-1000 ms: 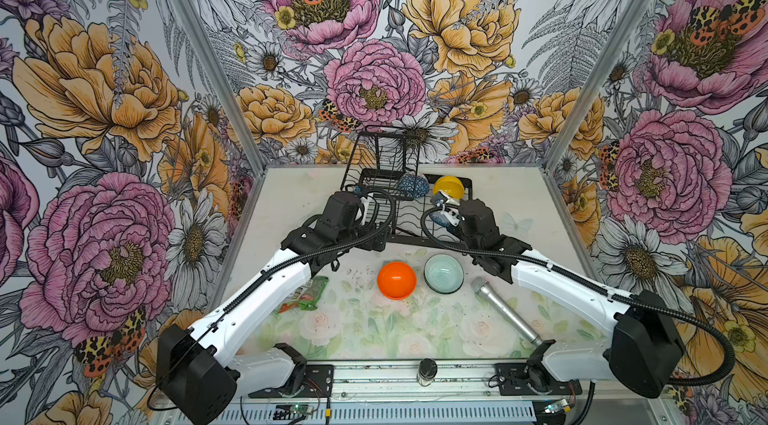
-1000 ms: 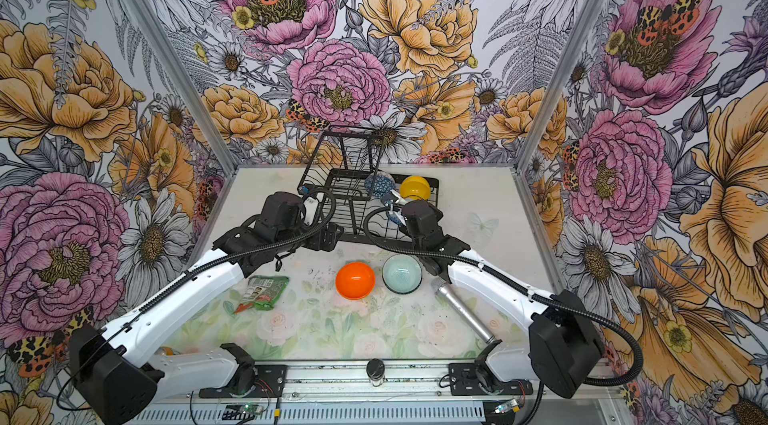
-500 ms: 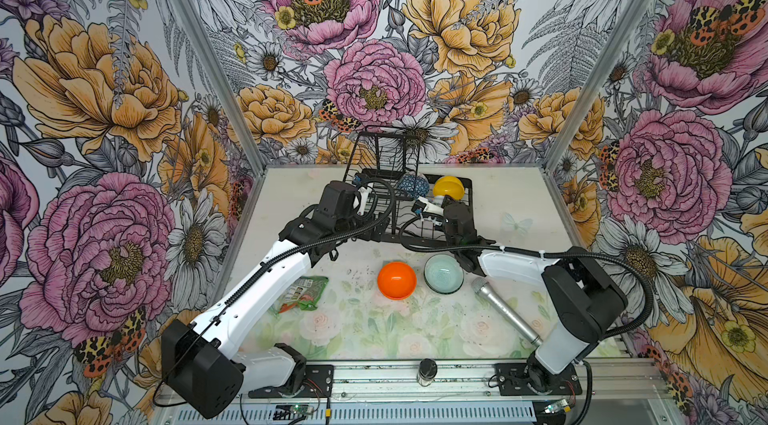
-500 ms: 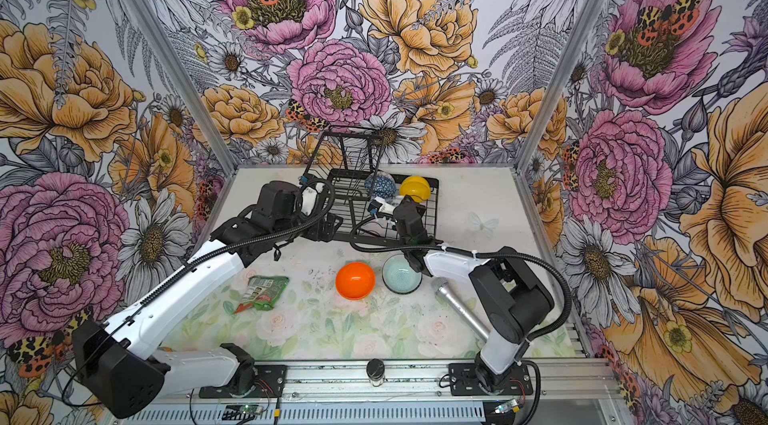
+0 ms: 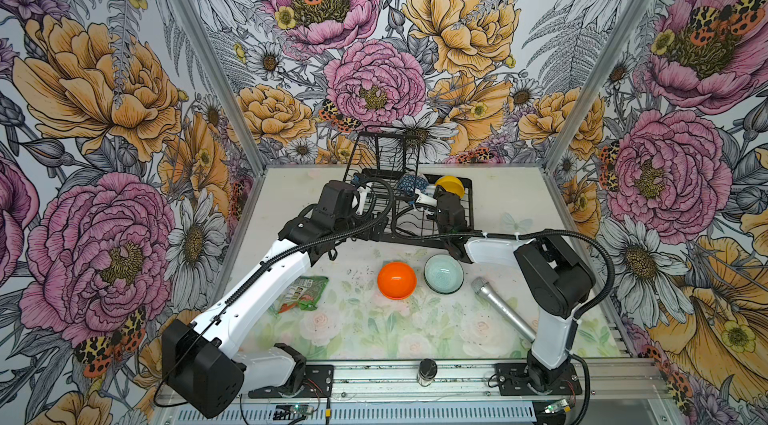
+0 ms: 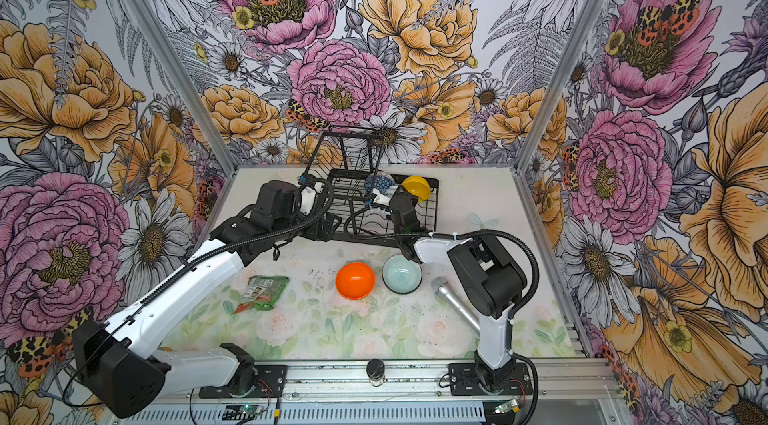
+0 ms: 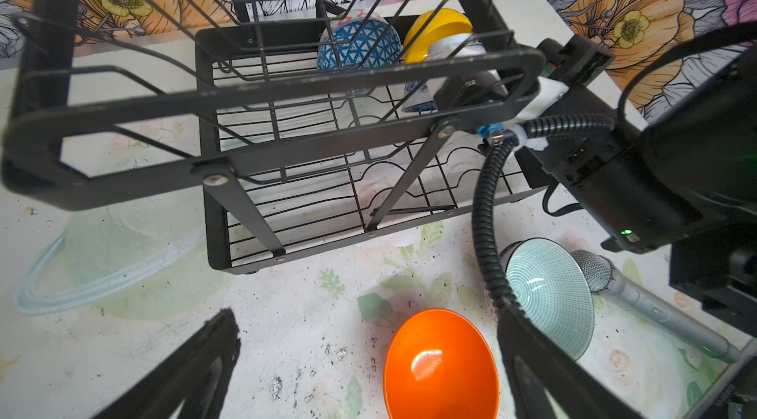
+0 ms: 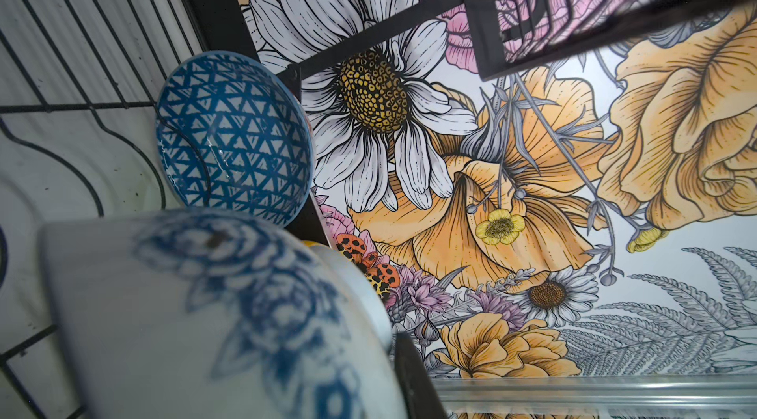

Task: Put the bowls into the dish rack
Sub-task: 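Carry the floral bowl with the right gripper into the rack beside the yellow bowl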

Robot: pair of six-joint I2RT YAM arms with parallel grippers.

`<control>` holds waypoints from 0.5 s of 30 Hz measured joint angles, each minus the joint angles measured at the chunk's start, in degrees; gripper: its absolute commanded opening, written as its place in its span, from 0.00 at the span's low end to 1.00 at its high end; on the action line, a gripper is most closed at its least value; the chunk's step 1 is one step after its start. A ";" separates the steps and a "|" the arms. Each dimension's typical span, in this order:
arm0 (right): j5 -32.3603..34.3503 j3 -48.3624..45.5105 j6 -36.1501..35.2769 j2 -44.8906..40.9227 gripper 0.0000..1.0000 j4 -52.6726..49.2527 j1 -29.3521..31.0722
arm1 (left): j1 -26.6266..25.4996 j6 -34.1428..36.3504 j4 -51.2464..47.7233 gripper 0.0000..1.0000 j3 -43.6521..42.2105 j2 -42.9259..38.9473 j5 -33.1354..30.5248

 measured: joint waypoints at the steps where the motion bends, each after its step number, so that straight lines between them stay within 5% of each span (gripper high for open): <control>1: -0.35 0.35 0.28 0.57 0.00 0.00 -0.17 | 0.00 0.00 0.00 0.99 0.00 0.00 0.00; 15: -3.91 6.25 2.93 7.69 0.00 0.85 -1.01 | 0.00 -0.02 -0.04 0.99 0.00 0.00 0.00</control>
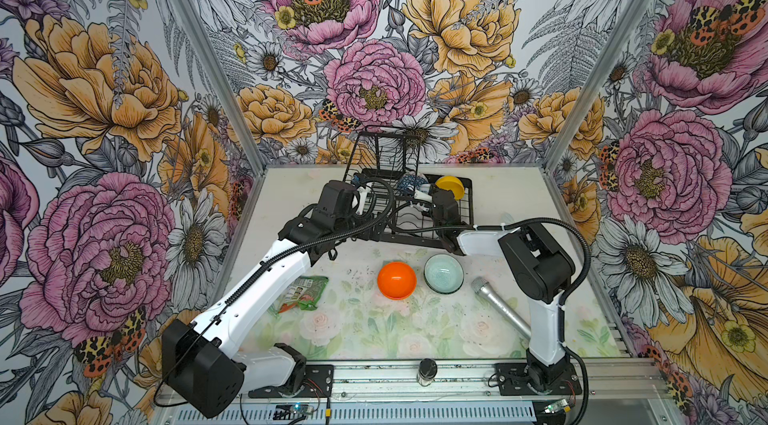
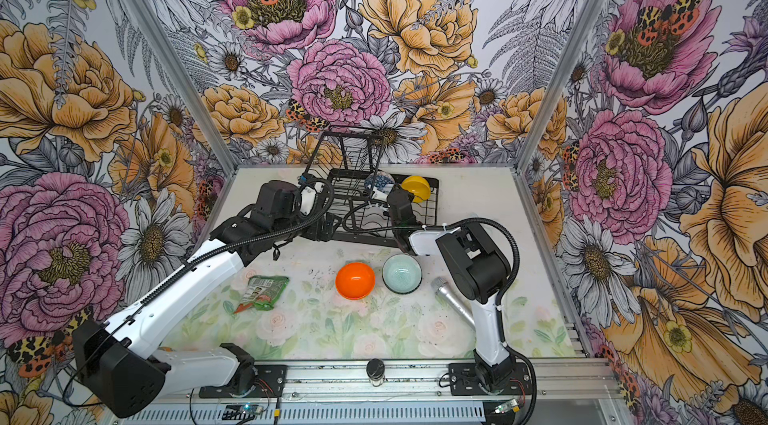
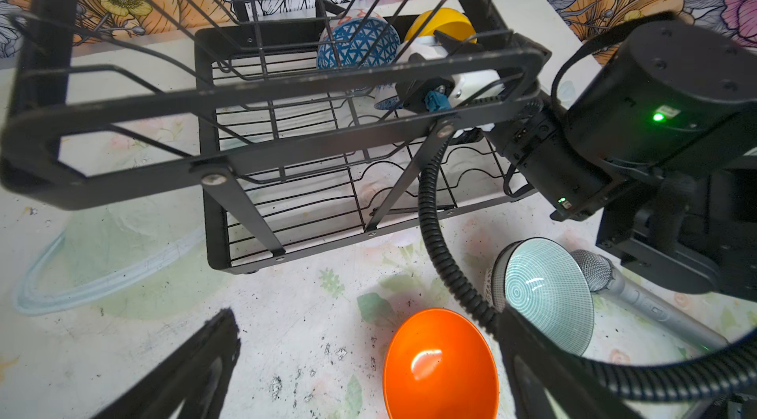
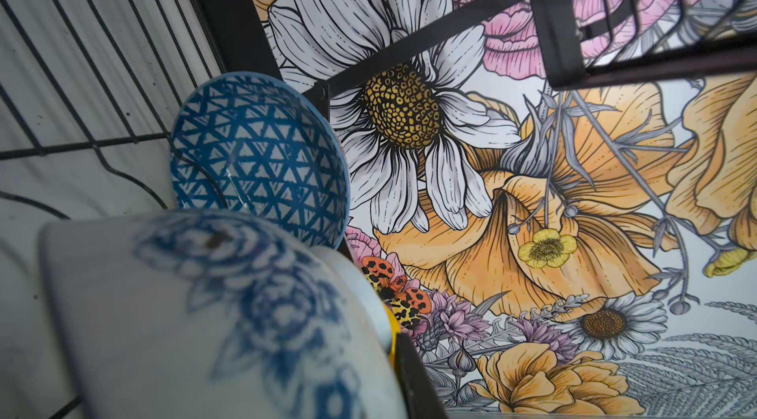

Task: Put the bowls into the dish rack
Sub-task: 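Carry the floral bowl with the right gripper into the rack beside the yellow bowl, then lower the floral bowl upright against the blue-patterned bowl with the right gripper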

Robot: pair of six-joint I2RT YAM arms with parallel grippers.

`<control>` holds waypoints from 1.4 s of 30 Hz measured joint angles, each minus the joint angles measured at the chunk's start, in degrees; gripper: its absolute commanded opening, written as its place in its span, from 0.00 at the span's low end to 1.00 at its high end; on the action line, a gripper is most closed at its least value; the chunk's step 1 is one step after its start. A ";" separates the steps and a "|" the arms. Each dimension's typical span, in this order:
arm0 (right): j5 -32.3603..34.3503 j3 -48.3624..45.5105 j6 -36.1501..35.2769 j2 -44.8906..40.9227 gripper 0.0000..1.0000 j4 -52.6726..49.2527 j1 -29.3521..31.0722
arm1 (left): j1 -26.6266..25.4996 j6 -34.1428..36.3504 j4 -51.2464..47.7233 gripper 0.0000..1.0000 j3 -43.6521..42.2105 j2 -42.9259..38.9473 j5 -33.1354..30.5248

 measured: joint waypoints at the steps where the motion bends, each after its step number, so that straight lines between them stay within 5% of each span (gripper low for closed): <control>1: -0.22 0.17 0.20 0.15 0.00 -0.02 0.00 | 0.00 0.00 0.00 0.99 0.00 0.00 0.00; 42: -5.79 7.87 4.15 9.31 0.00 1.03 -0.35 | 0.00 -0.02 0.00 0.99 -0.02 0.00 0.48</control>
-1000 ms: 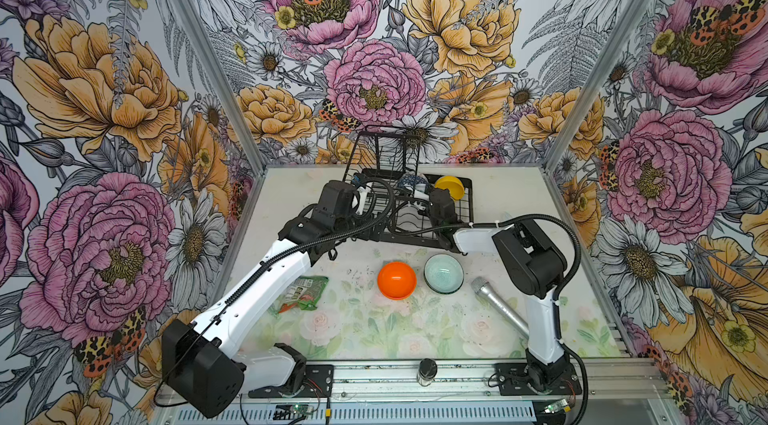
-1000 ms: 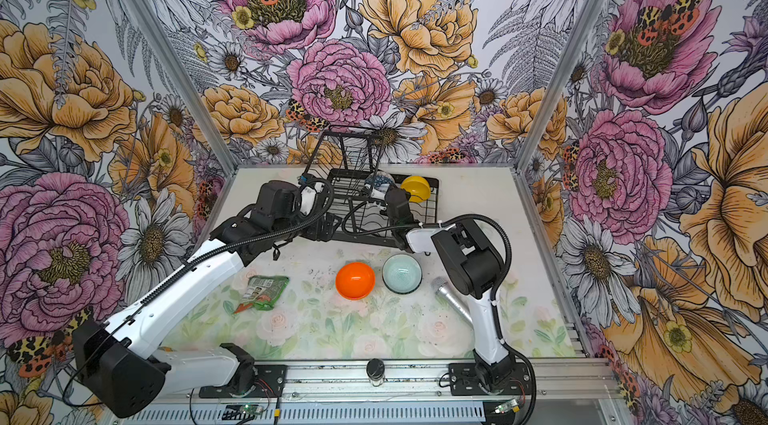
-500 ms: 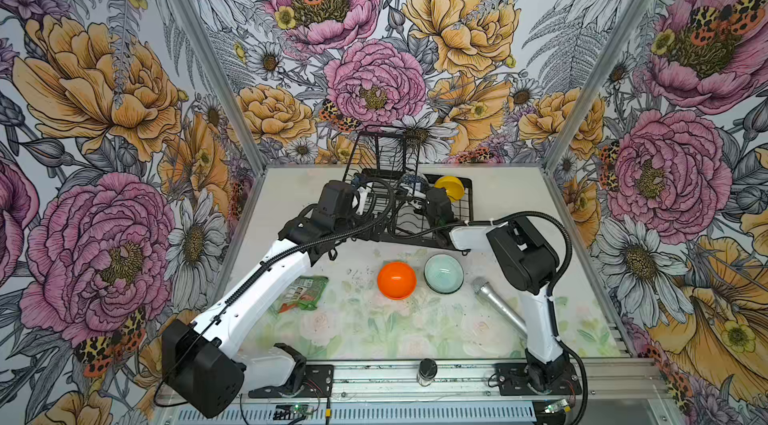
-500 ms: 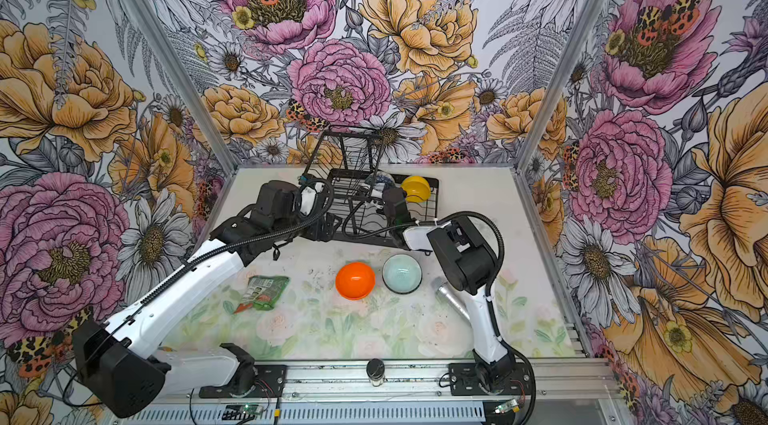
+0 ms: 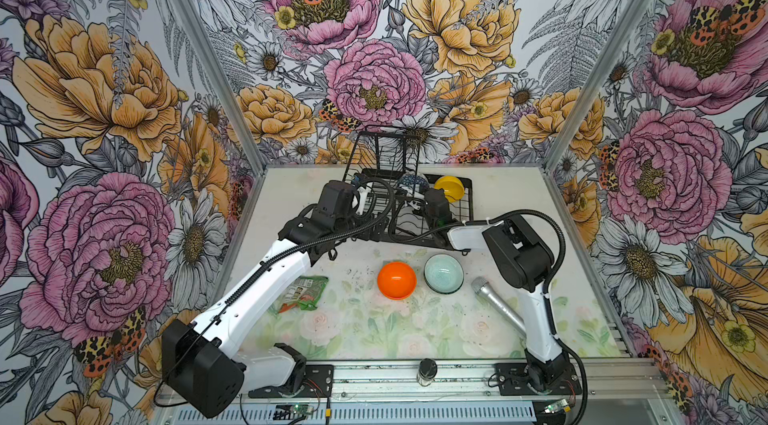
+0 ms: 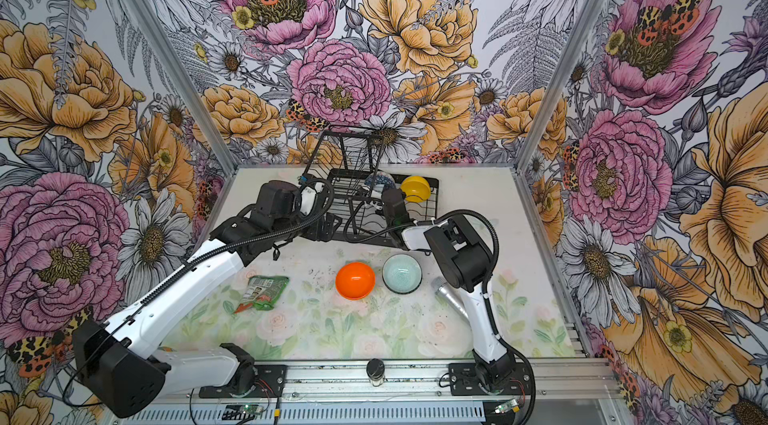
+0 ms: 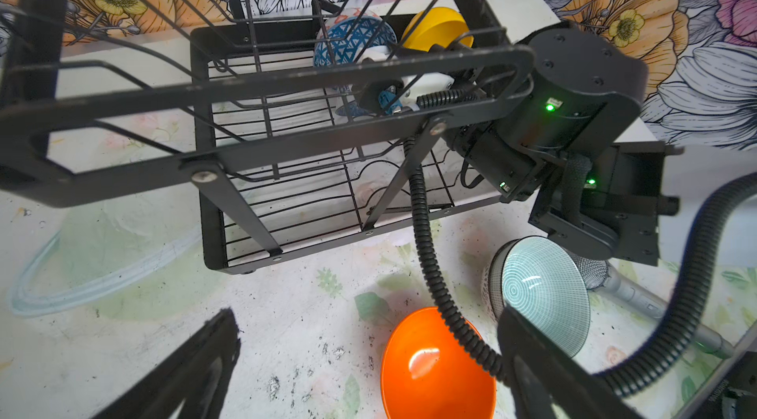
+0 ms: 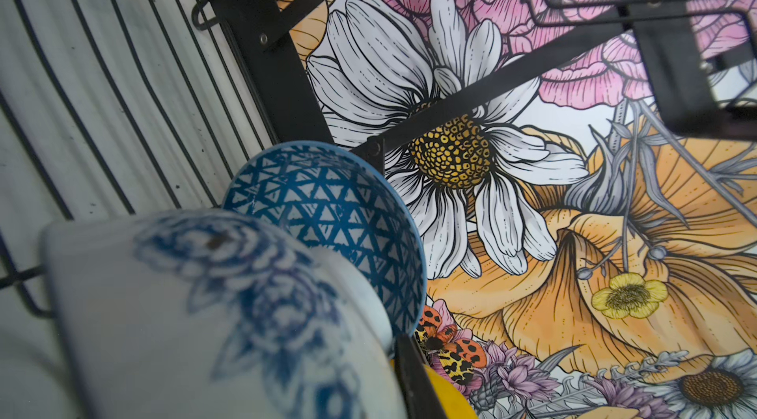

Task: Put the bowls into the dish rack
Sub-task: 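Lower the floral bowl upright against the blue-patterned bowl with the right gripper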

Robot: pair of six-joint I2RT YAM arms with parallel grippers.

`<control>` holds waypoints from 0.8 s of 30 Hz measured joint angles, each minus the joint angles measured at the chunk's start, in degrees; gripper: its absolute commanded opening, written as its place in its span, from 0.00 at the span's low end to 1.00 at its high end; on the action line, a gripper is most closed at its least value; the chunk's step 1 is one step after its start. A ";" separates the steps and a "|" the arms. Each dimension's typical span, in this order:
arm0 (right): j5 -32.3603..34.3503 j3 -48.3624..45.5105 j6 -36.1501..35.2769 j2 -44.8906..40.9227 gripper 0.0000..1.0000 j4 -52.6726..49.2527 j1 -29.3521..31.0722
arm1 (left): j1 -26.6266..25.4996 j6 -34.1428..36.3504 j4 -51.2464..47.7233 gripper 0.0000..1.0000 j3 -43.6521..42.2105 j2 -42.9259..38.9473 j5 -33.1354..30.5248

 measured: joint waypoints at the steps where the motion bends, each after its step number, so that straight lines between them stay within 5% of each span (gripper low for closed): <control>1: 0.02 0.13 0.04 0.20 0.00 0.20 0.00 | 0.00 0.00 -0.02 0.99 0.00 0.00 0.00; 24: 2.54 0.96 -4.33 2.91 0.00 7.82 0.48 | 0.22 0.00 -0.02 0.99 0.00 0.55 0.00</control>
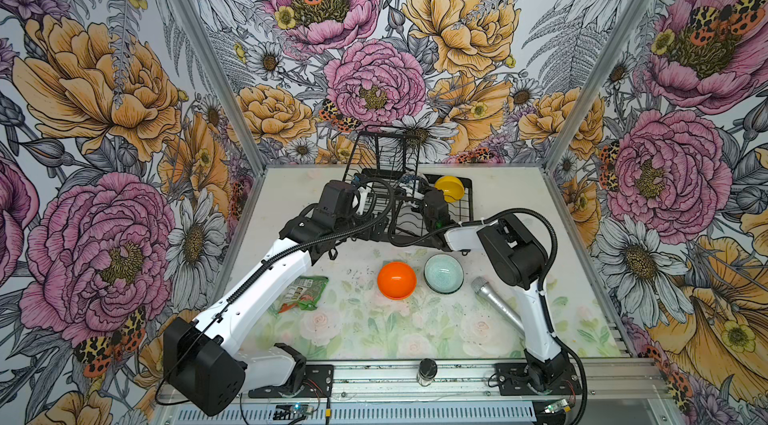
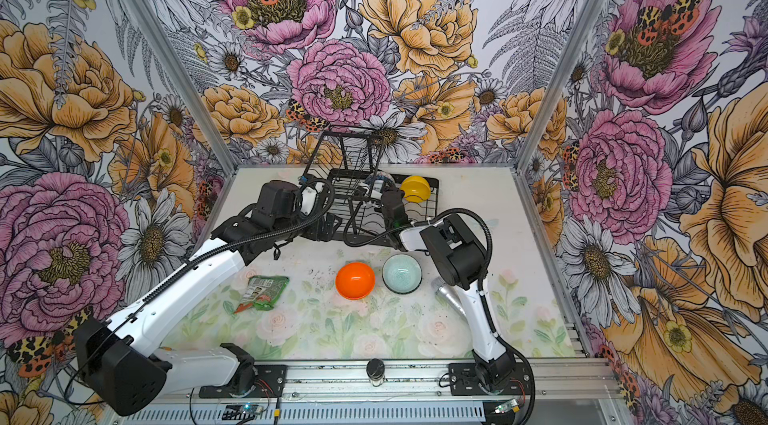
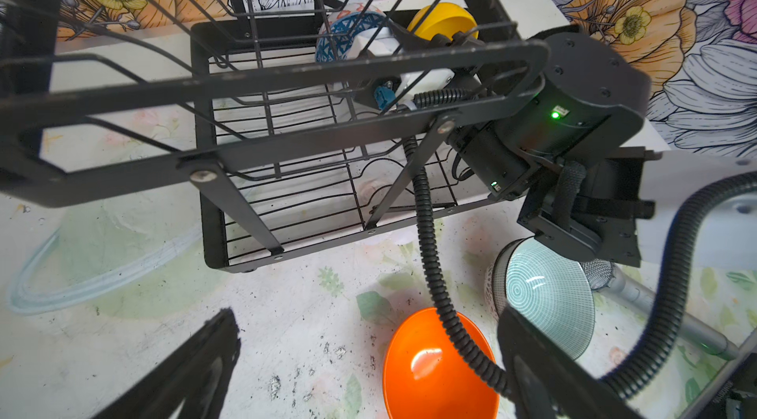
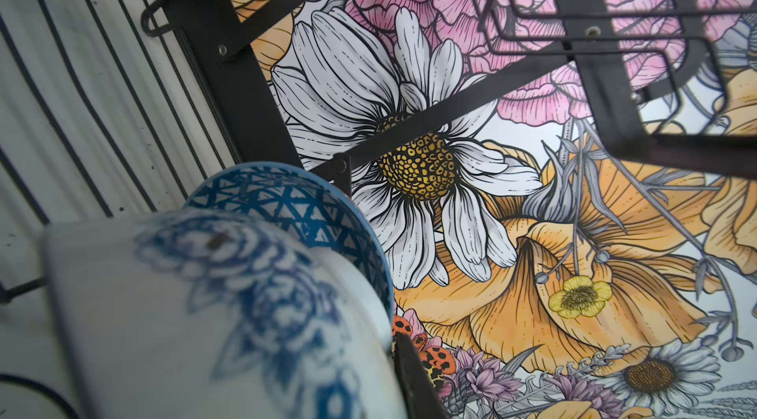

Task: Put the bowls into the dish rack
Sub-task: 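Lower the floral bowl upright against the blue-patterned bowl with the right gripper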

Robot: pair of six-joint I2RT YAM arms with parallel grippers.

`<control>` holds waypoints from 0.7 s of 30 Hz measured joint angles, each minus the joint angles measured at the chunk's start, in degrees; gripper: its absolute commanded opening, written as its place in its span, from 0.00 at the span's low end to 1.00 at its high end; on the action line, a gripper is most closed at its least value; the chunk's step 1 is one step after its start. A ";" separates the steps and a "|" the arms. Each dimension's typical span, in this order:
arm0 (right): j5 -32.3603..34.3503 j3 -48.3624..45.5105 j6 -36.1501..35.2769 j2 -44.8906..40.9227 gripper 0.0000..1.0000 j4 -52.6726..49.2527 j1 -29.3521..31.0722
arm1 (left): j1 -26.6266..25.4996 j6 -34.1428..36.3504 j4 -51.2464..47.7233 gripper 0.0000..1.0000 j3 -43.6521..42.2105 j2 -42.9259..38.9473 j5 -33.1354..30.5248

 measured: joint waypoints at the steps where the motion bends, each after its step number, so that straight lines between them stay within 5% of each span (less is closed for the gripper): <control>1: -0.11 0.11 0.00 0.04 0.00 0.02 0.00 | 0.00 0.00 0.00 0.99 0.00 0.00 0.00; 21: -0.76 -0.02 0.44 -0.02 0.00 -0.61 0.04 | 0.15 0.00 0.00 0.99 -0.02 0.28 0.02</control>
